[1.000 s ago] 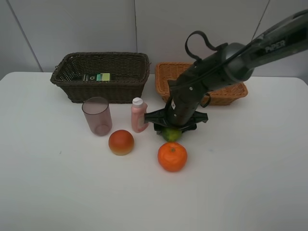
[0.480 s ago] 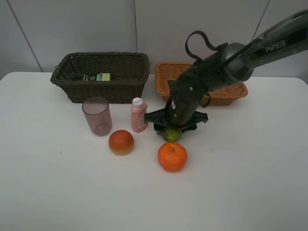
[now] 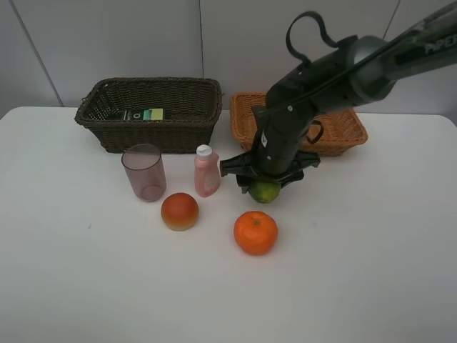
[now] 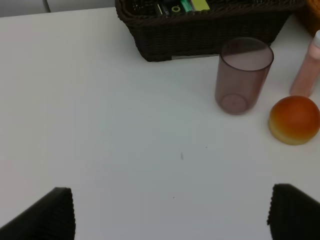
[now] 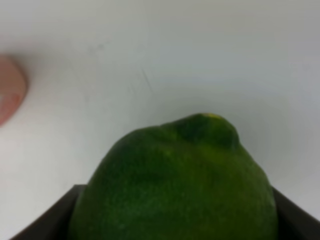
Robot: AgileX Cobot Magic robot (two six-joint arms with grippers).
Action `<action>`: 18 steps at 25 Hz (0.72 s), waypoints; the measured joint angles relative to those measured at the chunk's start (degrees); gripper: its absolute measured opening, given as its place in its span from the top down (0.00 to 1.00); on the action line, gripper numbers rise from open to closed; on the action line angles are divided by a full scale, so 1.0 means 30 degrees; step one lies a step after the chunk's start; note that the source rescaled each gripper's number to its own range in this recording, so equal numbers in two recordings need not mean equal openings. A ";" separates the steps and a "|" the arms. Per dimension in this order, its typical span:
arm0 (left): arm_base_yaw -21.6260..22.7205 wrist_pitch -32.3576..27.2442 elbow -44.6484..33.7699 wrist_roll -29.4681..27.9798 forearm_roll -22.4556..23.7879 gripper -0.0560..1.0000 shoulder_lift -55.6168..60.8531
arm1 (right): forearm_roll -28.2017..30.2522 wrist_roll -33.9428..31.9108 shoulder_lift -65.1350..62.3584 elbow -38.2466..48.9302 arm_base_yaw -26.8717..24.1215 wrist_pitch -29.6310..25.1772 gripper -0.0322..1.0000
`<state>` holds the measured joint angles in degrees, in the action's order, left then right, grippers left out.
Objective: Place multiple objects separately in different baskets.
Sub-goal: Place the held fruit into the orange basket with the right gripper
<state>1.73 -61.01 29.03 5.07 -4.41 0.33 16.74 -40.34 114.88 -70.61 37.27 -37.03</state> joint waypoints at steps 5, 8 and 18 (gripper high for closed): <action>0.0000 0.0000 0.0000 0.0000 0.0000 0.00 0.0000 | 0.0000 0.2467 -0.1035 -0.2430 0.0000 -0.4155 0.52; 0.0000 0.0000 0.0000 0.0000 0.0000 0.00 0.0000 | -0.0479 0.4132 -0.1079 -0.4161 -0.0319 -0.6164 0.52; 0.0000 0.0000 0.0000 0.0000 0.0000 0.00 0.0000 | -0.2570 0.6763 -0.0702 -0.7701 -0.4477 -0.6211 0.52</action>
<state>1.73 -61.01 29.03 5.07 -4.41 0.33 9.03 -20.05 112.78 -93.71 23.84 -55.67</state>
